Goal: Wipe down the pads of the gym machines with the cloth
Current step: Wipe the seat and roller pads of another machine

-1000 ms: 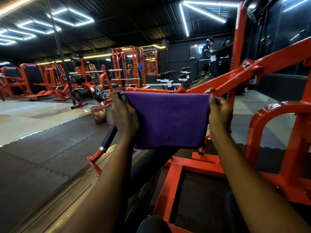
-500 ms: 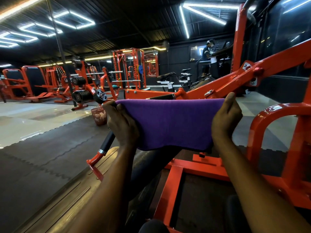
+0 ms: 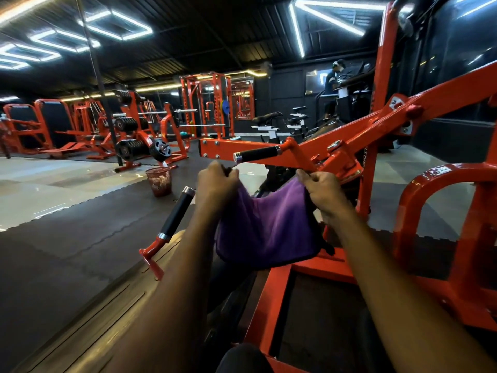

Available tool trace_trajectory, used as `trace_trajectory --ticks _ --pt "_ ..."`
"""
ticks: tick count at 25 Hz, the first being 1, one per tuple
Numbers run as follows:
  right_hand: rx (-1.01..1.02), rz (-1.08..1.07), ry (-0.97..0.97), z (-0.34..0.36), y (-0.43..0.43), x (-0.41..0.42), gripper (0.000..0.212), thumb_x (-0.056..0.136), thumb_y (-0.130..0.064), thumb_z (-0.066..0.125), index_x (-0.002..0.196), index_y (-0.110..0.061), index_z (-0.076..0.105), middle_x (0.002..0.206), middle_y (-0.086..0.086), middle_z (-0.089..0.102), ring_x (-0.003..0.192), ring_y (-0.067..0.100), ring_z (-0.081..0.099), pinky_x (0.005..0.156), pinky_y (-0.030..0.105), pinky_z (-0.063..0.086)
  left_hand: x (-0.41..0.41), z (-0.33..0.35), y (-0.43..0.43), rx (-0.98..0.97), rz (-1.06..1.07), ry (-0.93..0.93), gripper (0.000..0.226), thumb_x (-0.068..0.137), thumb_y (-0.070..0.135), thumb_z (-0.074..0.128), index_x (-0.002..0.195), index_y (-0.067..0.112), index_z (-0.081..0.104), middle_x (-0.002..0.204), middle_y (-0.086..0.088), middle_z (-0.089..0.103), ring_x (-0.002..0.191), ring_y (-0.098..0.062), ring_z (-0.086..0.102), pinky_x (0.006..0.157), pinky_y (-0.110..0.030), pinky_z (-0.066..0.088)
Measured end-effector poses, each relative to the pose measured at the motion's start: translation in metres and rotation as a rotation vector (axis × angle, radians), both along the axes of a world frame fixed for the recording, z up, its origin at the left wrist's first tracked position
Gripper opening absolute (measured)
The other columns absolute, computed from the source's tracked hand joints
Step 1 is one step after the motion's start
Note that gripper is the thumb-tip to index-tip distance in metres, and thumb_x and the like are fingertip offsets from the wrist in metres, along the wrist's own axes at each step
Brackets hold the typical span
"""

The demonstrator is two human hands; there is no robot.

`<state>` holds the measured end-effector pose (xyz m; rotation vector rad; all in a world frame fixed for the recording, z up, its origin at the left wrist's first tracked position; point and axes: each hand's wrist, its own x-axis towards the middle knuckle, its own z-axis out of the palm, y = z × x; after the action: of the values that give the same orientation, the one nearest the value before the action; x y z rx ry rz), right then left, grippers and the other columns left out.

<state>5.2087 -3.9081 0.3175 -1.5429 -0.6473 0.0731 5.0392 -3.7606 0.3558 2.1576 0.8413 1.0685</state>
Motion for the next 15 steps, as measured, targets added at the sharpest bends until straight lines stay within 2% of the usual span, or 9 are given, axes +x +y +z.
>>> trace_trajectory --ticks 2,4,5,8,10,12,14,15 --pt "0.015 0.07 -0.081 0.006 0.015 -0.022 0.022 0.098 -0.037 0.065 0.085 -0.019 0.068 0.074 -0.003 0.07 0.066 0.01 0.066 0.063 0.031 0.052 0.008 0.009 -0.02 0.087 -0.196 0.04 0.022 0.101 0.03 0.058 0.109 0.009 0.061 0.094 -0.001 0.063 0.083 -0.013 0.062 0.074 -0.032 0.055" --pt "0.021 0.197 -0.096 0.012 0.02 -0.039 0.017 0.102 -0.03 0.059 0.093 -0.018 0.065 0.073 -0.003 0.069 0.057 0.005 0.064 0.052 0.026 0.049 0.008 0.013 -0.033 0.132 -0.313 0.021 0.027 0.105 0.03 0.051 0.104 0.007 0.064 0.09 -0.007 0.068 0.079 -0.021 0.069 0.076 -0.043 0.06" --pt "0.019 0.245 -0.096 0.015 0.018 -0.042 0.018 0.103 -0.03 0.057 0.096 -0.016 0.065 0.075 -0.002 0.07 0.058 0.006 0.064 0.05 0.023 0.048 0.004 0.013 -0.035 0.1 -0.376 0.012 0.028 0.107 0.026 0.046 0.104 0.005 0.064 0.086 -0.013 0.07 0.074 -0.027 0.071 0.072 -0.047 0.062" --pt "0.017 0.34 -0.102 0.02 0.003 -0.046 0.024 0.099 -0.036 0.063 0.101 -0.013 0.067 0.079 -0.001 0.073 0.067 0.011 0.068 0.054 0.023 0.051 -0.013 0.013 -0.026 -0.042 -0.596 0.056 0.028 0.101 -0.007 0.036 0.113 -0.001 0.061 0.086 -0.025 0.07 0.071 -0.033 0.074 0.063 -0.042 0.063" --pt "-0.038 0.334 -0.155 0.021 -0.002 -0.048 0.019 0.094 -0.027 0.071 0.103 -0.011 0.068 0.081 -0.001 0.075 0.074 0.013 0.072 0.059 0.025 0.054 -0.024 0.009 -0.022 -0.033 -0.672 0.055 0.041 0.088 -0.02 0.036 0.115 0.003 0.057 0.092 -0.023 0.07 0.079 -0.033 0.074 0.066 -0.039 0.062" --pt "-0.08 0.354 -0.202 0.022 -0.005 -0.048 0.009 0.092 -0.012 0.069 0.102 -0.011 0.068 0.083 0.0 0.075 0.077 0.014 0.07 0.063 0.026 0.054 -0.028 -0.001 -0.012 0.054 -0.617 0.009 0.045 0.083 -0.01 0.048 0.121 0.014 0.049 0.11 -0.013 0.067 0.098 -0.032 0.068 0.076 -0.045 0.06" --pt "-0.041 0.439 -0.22 0.025 -0.011 -0.049 0.011 0.091 -0.005 0.062 0.098 -0.012 0.068 0.084 0.001 0.071 0.076 0.011 0.066 0.066 0.023 0.053 -0.033 -0.009 0.002 0.091 -0.563 0.145 0.062 0.077 0.013 0.061 0.132 0.034 0.04 0.137 -0.003 0.051 0.125 -0.03 0.05 0.094 -0.049 0.052" --pt "-0.001 0.474 -0.211 0.027 -0.014 -0.047 0.015 0.09 -0.004 0.058 0.096 -0.014 0.068 0.085 0.001 0.069 0.078 0.01 0.064 0.067 0.022 0.053 -0.037 -0.012 0.009 0.065 -0.576 0.257 0.065 0.076 0.02 0.063 0.134 0.038 0.042 0.141 -0.002 0.049 0.129 -0.029 0.045 0.101 -0.05 0.047"
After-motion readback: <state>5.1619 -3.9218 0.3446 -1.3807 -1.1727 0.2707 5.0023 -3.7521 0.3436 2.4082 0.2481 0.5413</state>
